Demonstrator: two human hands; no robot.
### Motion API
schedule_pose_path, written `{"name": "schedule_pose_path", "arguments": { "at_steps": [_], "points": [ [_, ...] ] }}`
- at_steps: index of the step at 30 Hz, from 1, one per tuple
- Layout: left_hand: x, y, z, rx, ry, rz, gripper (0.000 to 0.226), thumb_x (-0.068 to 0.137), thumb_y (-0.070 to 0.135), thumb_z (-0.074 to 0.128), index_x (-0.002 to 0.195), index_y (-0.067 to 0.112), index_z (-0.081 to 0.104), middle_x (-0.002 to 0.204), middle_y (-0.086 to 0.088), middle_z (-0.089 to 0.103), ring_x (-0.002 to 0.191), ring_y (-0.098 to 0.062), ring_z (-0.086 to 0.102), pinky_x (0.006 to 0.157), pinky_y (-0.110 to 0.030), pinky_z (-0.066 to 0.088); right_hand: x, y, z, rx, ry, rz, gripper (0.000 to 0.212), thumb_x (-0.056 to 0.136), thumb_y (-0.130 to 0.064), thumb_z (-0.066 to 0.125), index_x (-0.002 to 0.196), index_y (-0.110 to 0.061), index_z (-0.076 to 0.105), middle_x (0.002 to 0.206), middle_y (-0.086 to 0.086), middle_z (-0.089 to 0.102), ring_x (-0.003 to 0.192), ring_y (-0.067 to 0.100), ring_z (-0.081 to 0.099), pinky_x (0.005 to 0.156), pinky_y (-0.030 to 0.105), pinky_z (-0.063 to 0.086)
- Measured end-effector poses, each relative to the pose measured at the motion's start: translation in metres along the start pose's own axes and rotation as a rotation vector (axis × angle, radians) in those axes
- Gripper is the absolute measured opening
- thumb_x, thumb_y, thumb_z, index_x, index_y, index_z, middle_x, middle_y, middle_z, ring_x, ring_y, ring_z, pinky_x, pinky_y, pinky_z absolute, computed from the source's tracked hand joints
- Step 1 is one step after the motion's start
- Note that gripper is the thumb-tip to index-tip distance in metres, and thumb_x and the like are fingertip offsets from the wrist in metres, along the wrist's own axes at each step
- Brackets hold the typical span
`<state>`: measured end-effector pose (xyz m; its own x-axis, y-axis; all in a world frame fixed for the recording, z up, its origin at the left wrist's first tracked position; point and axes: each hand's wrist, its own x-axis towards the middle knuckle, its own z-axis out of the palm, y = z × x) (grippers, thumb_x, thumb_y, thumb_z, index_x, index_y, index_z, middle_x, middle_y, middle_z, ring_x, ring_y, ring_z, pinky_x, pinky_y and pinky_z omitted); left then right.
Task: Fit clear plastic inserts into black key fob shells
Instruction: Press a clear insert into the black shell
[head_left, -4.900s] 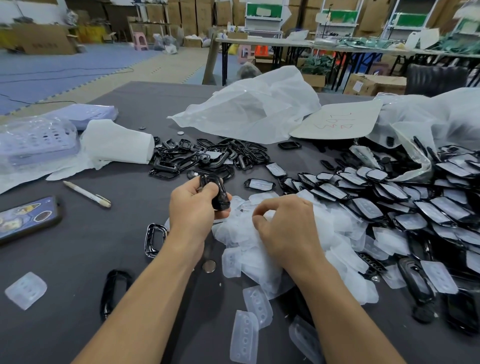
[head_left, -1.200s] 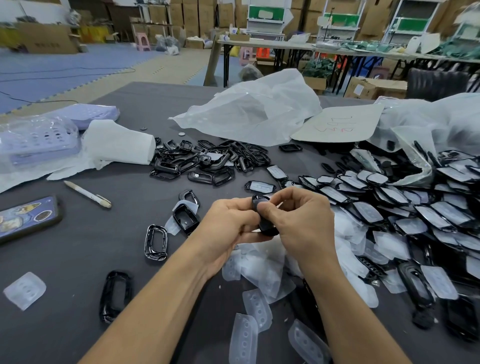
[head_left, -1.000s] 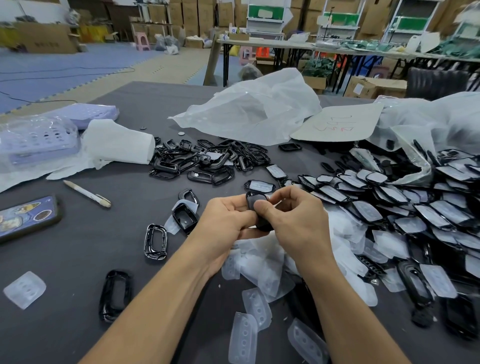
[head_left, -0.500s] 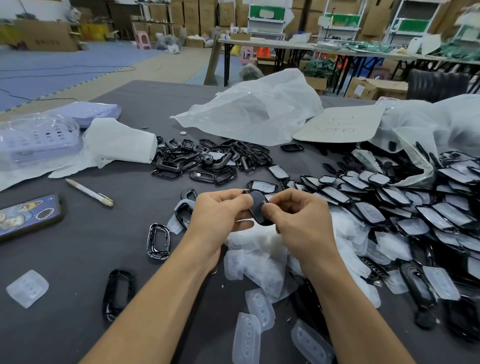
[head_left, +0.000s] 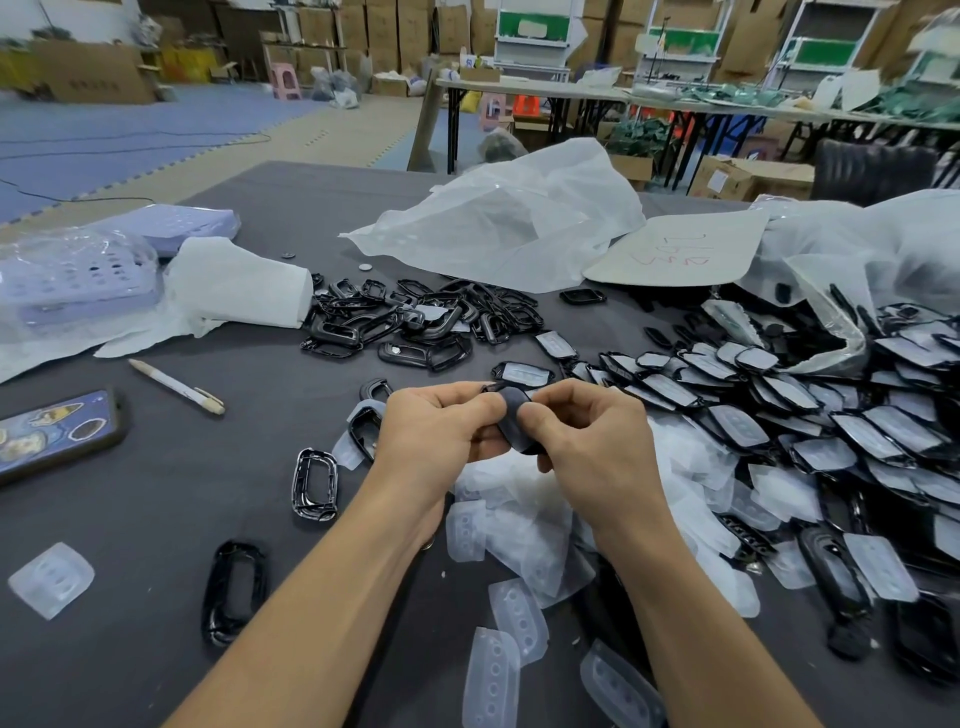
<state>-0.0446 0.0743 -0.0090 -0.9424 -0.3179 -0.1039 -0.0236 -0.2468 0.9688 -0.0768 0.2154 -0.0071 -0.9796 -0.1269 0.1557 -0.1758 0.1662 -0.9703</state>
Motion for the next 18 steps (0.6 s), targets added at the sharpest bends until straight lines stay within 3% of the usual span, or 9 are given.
{"name": "schedule_pose_path", "arguments": {
  "at_steps": [5,10,18],
  "points": [
    [-0.0018,0.0010,-0.0005,0.021,-0.069,0.020,0.017,0.091,0.001,0.067,0.088,0.006,0.083,0.077,-0.016,0.077,0.063,-0.016,0.070,0.059,-0.019,0.055,-0.0002,0.0004,0.0002,-0.047,0.020,-0.041,0.022,0.087,-0.009,0.076,0.077,-0.028,0.074,0.059,-0.002,0.070,0.047,0.006,0.058,0.051,0.018,0.046],
    [-0.0014,0.0008,-0.0012,0.161,-0.033,0.083,0.021,0.087,0.002,0.071,0.078,0.016,0.084,0.072,-0.010,0.077,0.060,-0.012,0.063,0.058,-0.020,0.055,-0.0008,0.0017,0.0012,-0.081,0.020,-0.045,0.019,0.087,-0.008,0.076,0.074,-0.021,0.074,0.061,-0.002,0.071,0.051,0.006,0.061,0.052,0.018,0.046],
    [-0.0008,-0.0010,0.0013,0.082,0.024,0.057,0.018,0.087,0.001,0.071,0.080,0.011,0.084,0.066,-0.009,0.073,0.053,-0.013,0.062,0.057,-0.021,0.055,-0.0035,-0.0004,0.0010,-0.101,0.025,-0.067,0.011,0.083,-0.019,0.080,0.077,-0.024,0.072,0.068,-0.003,0.074,0.065,0.016,0.071,0.062,0.031,0.058]
  ]
}}
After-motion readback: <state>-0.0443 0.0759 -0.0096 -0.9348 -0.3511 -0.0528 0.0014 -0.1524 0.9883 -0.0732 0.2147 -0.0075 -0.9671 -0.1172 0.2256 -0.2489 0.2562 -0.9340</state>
